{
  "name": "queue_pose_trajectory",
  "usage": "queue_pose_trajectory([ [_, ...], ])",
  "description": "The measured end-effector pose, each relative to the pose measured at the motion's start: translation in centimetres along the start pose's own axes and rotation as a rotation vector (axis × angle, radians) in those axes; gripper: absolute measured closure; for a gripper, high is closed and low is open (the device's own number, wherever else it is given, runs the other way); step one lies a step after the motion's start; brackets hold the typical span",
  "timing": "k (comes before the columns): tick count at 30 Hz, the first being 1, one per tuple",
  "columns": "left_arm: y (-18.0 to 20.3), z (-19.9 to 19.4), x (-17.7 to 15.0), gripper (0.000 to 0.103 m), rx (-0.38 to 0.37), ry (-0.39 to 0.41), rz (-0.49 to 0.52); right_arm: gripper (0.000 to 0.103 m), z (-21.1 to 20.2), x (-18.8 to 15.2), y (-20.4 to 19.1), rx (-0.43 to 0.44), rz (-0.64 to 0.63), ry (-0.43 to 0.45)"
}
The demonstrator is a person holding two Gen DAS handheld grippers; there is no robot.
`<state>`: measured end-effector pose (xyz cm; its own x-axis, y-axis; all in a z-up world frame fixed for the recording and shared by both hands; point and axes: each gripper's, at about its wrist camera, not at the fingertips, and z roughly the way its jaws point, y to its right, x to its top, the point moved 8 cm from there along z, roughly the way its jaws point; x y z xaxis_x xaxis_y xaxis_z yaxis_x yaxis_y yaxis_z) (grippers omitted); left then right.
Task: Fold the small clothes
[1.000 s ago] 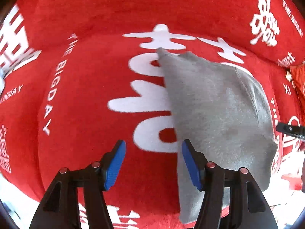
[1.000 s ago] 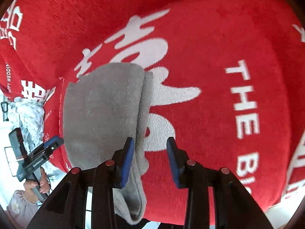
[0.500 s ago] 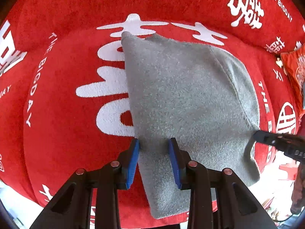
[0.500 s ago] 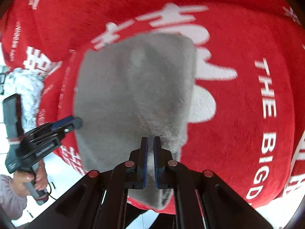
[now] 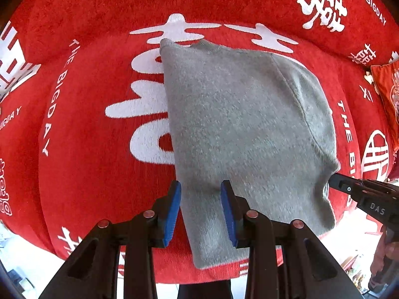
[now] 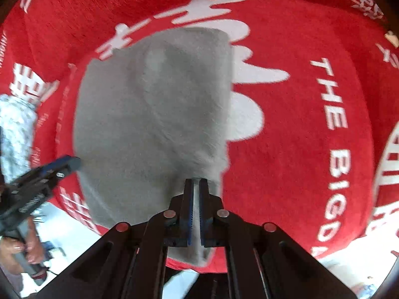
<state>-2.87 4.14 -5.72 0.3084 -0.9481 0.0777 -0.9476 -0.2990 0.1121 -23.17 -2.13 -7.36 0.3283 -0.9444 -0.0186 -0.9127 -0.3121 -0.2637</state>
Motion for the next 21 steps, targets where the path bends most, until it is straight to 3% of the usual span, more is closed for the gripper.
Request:
queue_pose_trajectory([
  [7, 0.2, -1.9, -0.8, 0.068, 0.022, -0.005, -0.010, 0.096, -2.5, -0.9, 0.7, -0.007, 0.061, 0.009],
  [8, 0.2, -2.2, -0.9, 0.064, 0.027, -0.002, -0.012, 0.096, -3.1, -0.8, 0.4, -0.010, 0.056, 0.016],
  [9, 0.2, -2.4, -1.0, 0.053, 0.031, -0.003, -0.012, 0.096, -3.5, -0.7, 0.2, -0.009, 0.052, 0.020],
  [10, 0.2, -2.7, -1.1, 0.029, 0.033, 0.000, -0.014, 0.096, -3.9, -0.6, -0.1, -0.012, 0.047, 0.025],
  [11, 0.2, -3.3, -1.0, 0.022, 0.040, 0.023, -0.016, 0.096, -4.4, -0.5, -0.4, -0.016, 0.040, 0.031],
  [16, 0.3, -4.9, -0.8, 0.022, 0.039, 0.053, -0.026, 0.094, -6.0, 0.0, -1.6, -0.019, 0.026, 0.050],
  [17, 0.3, -5.1, -0.7, 0.019, 0.040, 0.050, -0.031, 0.086, -6.2, 0.0, -1.7, -0.021, 0.027, 0.050],
  [19, 0.1, -5.4, -0.6, 0.000, 0.052, 0.041, -0.042, 0.052, -6.5, 0.0, -2.1, -0.028, 0.030, 0.054],
  [20, 0.1, -5.7, -0.5, 0.000, 0.059, 0.050, -0.043, 0.026, -6.8, 0.0, -2.3, -0.035, 0.027, 0.061],
  [21, 0.2, -6.0, -0.5, 0.000, 0.065, 0.051, -0.041, 0.021, -7.1, 0.1, -2.5, -0.042, 0.021, 0.073],
])
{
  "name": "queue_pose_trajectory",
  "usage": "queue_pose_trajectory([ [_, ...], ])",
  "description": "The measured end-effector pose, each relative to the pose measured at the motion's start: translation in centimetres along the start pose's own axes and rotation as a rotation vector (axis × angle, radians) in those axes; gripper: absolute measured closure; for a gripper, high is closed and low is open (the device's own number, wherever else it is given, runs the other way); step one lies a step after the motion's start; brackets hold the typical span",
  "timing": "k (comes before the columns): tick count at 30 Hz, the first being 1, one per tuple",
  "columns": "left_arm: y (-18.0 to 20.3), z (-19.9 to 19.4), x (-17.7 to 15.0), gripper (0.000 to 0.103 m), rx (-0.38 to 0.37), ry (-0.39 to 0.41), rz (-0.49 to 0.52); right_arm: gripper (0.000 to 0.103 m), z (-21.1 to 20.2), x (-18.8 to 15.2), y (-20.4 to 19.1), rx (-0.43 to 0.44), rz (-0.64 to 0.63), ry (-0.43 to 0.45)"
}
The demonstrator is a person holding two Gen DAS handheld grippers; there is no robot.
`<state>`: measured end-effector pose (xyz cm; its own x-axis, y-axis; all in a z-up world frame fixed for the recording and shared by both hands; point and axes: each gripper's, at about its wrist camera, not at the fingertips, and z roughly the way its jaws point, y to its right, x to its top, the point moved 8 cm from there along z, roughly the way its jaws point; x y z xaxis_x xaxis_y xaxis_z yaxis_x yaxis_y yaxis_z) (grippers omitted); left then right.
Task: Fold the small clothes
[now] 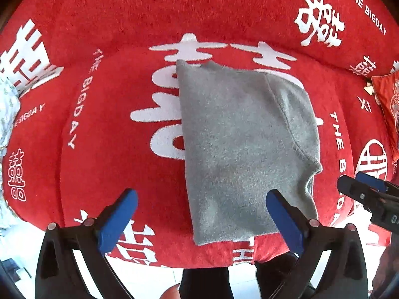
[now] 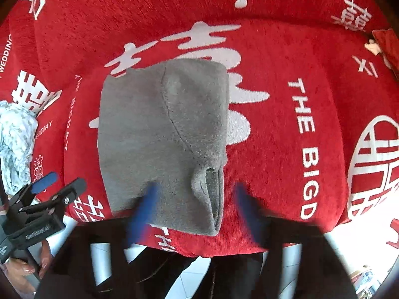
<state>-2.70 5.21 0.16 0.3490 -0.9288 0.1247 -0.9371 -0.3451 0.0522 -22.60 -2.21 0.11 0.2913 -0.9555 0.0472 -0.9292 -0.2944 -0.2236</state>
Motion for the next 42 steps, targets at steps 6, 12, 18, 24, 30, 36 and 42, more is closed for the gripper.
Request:
queue_pose_trajectory([
  [6, 0.3, -1.1, 0.2, 0.000, 0.040, -0.001, 0.002, 0.000, -1.2, 0.3, 0.1, -0.090, -0.028, 0.031],
  [12, 0.4, -2.4, -0.3, 0.000, 0.072, -0.006, -0.046, 0.000, -2.3, 0.3, 0.1, -0.069, -0.055, 0.007],
  [18, 0.1, -3.2, -1.3, 0.000, 0.104, -0.019, -0.090, 0.000, -3.1, 0.0, -0.1, -0.060, -0.079, -0.018],
  [24, 0.4, -3.3, -2.1, 0.000, 0.141, -0.079, -0.079, 0.000, -4.2, 0.1, 0.0, -0.072, -0.066, -0.028],
  [30, 0.8, -3.1, -2.0, 0.000, 0.128, -0.143, -0.096, 0.000, -5.9, 0.7, 0.1, -0.086, -0.044, 0.024],
  [36, 1.4, -3.1, -2.0, 0.000, 0.140, -0.158, -0.042, 0.000, -7.0, 1.4, 0.1, -0.079, -0.034, 0.064],
  [42, 1.1, -2.9, -2.5, 0.000, 0.138, -0.169, -0.031, 0.000, -7.0, 0.9, -0.3, -0.087, -0.039, 0.058],
])
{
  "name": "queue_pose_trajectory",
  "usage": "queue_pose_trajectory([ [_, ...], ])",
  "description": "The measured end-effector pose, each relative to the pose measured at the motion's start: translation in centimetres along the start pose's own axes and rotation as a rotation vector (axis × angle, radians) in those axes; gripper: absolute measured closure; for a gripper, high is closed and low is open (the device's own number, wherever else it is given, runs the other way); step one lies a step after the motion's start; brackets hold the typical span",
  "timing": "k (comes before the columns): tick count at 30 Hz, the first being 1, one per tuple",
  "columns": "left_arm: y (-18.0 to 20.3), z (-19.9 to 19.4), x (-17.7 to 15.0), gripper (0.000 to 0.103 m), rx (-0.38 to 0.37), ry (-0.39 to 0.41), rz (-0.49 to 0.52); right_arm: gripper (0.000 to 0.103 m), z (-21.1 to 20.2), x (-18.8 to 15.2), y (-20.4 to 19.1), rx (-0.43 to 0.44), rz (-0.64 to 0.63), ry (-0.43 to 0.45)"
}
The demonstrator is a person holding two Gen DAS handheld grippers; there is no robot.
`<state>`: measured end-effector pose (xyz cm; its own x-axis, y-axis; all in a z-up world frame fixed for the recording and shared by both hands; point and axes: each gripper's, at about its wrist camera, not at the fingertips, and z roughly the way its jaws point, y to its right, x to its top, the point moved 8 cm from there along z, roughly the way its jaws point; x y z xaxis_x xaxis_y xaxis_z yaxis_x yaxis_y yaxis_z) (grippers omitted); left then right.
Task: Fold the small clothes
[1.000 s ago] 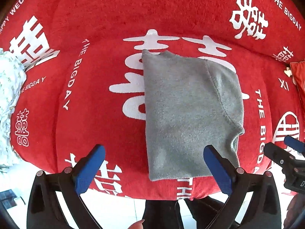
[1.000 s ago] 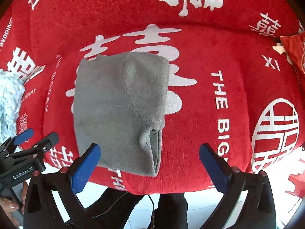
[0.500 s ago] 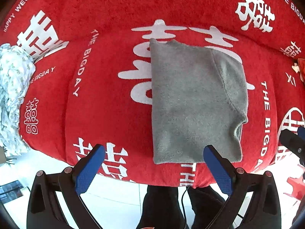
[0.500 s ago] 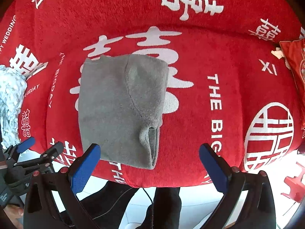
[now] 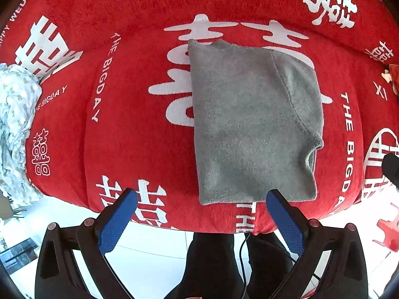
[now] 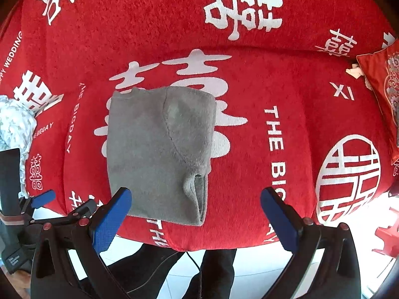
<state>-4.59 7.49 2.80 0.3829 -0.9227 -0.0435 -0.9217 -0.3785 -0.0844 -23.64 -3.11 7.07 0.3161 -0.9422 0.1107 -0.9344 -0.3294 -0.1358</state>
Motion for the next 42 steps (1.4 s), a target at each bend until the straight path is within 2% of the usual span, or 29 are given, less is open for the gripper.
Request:
queue_pose_trajectory([
  [9, -0.2, 0.0, 0.2, 0.000, 0.007, 0.023, 0.025, 0.000, -0.5, -0.5, 0.5, -0.029, 0.028, 0.015],
  [15, -0.7, -1.1, 0.8, 0.000, 0.023, 0.100, 0.045, 0.000, -0.1, -0.4, 1.0, -0.035, 0.063, 0.012],
  [22, -1.2, -1.5, 1.3, 0.000, -0.020, 0.147, 0.011, 0.000, -0.2, -0.1, 0.1, -0.028, 0.061, 0.050],
  [27, -1.9, -1.5, 1.7, 0.000, -0.021, 0.185, -0.011, 0.000, 0.0, -0.2, -0.8, -0.024, 0.035, 0.069],
  [42, -3.8, -1.2, 2.3, 0.000, -0.018, 0.209, -0.065, 0.000, 0.8, 0.0, -1.5, -0.079, -0.017, 0.026],
])
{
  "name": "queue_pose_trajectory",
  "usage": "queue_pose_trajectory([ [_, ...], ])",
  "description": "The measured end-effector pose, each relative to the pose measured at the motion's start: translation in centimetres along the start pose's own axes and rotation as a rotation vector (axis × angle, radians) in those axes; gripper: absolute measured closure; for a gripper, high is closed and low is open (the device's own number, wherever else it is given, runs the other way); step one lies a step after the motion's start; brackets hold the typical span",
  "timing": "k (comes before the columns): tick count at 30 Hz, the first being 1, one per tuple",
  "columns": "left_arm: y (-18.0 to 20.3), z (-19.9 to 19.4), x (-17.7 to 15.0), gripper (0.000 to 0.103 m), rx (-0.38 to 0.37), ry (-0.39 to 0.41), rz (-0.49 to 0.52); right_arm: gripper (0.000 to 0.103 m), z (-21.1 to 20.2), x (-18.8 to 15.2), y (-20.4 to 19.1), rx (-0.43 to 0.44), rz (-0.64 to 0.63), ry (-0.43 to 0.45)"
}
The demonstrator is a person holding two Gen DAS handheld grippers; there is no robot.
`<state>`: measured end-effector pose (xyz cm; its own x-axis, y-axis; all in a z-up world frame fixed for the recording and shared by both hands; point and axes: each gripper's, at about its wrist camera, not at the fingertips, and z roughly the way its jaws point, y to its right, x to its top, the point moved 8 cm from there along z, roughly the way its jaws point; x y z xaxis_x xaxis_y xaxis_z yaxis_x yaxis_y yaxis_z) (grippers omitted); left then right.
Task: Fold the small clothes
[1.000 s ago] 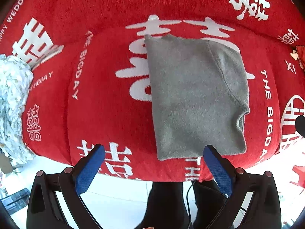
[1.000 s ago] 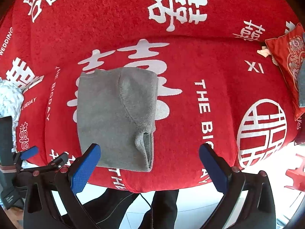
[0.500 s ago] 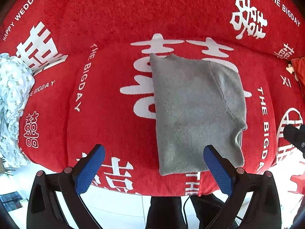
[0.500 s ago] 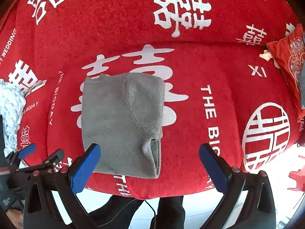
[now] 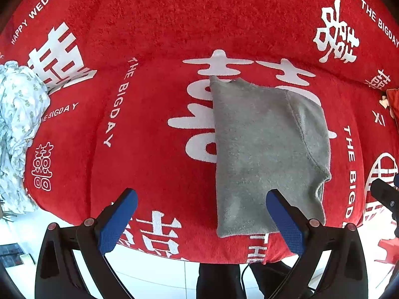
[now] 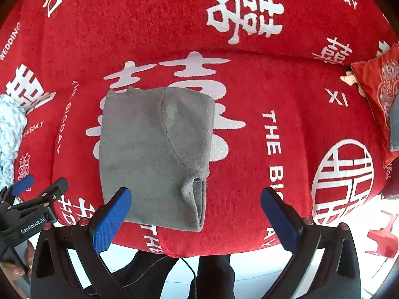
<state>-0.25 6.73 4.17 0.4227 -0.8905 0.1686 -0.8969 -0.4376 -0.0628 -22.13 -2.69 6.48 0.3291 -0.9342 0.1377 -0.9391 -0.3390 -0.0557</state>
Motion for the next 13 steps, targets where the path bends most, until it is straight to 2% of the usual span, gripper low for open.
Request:
queue_pose_trajectory([
  [7, -0.31, 0.20, -0.15, 0.000, -0.052, -0.014, -0.057, 0.000, 0.41, -0.09, -1.01, -0.001, -0.029, -0.015],
  [13, -0.03, 0.25, -0.16, 0.000, -0.054, -0.019, -0.035, 0.000, 0.65, -0.21, -1.03, -0.002, -0.027, -0.021],
])
